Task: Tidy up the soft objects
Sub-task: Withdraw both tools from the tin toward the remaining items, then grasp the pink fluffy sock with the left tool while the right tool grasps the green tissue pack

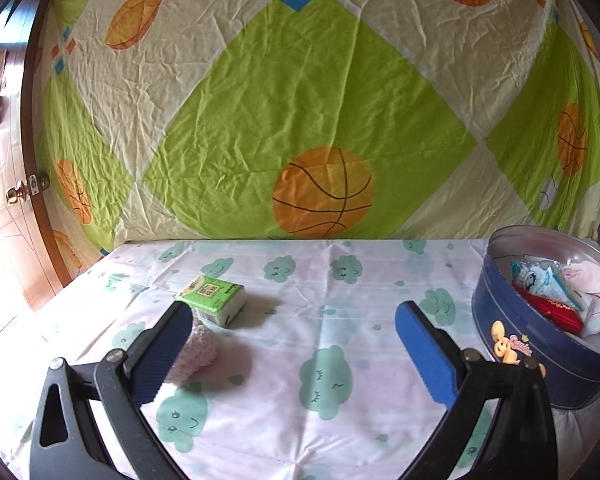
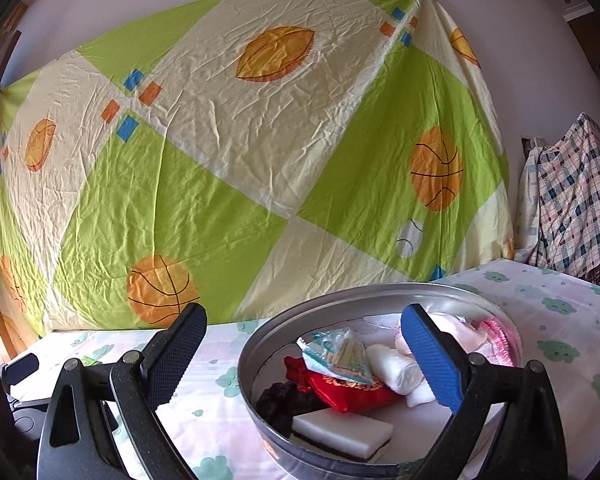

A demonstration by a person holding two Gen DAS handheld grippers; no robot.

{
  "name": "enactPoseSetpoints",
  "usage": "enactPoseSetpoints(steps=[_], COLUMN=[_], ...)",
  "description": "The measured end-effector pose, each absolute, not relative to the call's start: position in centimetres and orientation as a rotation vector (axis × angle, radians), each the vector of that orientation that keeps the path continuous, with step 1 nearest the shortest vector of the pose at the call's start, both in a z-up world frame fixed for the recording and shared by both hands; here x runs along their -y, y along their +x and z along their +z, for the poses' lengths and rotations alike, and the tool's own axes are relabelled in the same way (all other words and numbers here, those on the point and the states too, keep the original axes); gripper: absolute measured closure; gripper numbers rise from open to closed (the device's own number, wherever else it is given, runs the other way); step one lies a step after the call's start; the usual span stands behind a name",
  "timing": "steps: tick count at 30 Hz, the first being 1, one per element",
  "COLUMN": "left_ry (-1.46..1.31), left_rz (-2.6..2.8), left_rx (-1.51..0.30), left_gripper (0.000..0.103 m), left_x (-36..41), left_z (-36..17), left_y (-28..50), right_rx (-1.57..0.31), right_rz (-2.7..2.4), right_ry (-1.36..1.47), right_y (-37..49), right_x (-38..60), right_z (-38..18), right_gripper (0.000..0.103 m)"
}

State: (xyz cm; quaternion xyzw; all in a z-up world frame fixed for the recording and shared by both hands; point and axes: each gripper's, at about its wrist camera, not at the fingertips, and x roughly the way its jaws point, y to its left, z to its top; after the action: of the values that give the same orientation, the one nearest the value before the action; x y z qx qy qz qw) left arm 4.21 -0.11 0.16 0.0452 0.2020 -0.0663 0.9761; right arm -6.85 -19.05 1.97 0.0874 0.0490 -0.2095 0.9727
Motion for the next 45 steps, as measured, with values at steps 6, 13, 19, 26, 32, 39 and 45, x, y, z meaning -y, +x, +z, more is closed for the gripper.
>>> enactPoseSetpoints(steps=[6,13,19,26,32,39,45], left_ry=[0.079,0.075,0.036,-0.025,-0.132,-0.122,-0.183], left_rz=[-0.078,-0.036,-0.049,-0.068,-0.079,-0.113,-0.140], left_rx=[-0.429,-0.503,-0.601,-0.755,-0.915,-0.890,-0.870], left_gripper=[0.000,0.000,0.000,0.000,0.008,0.036,0.067], left_x=[-3.0,-6.6,-8.9,-10.6,-12.5,-12.0,-13.2], left_z=[-0.1,-0.7,-1.7,-3.5,-5.8,-5.4,-5.1], left_y=[5.6,7.9,10.0,12.6,15.0,14.6,14.7], right_rx=[-0.124,-0.159,-0.182,-0.224,-0.253,-0.297,-0.361], right_rz=[-0.381,-0.321,-0.275,-0.242,-0.216,-0.186,-0.129], right_ry=[0.172,0.153,0.150,0.159,0.160,0.153,0.142], right_y=[-5.2,-3.2,-1.8,0.2,1.5,3.5,6.5], right_x=[16.7,13.7,11.5,9.7,8.5,7.5,6.4], right_z=[1.8,1.6,1.4,1.0,0.8,0.6,0.2], right_gripper=[0.004,0.004,0.004,0.004,0.004,0.004,0.004])
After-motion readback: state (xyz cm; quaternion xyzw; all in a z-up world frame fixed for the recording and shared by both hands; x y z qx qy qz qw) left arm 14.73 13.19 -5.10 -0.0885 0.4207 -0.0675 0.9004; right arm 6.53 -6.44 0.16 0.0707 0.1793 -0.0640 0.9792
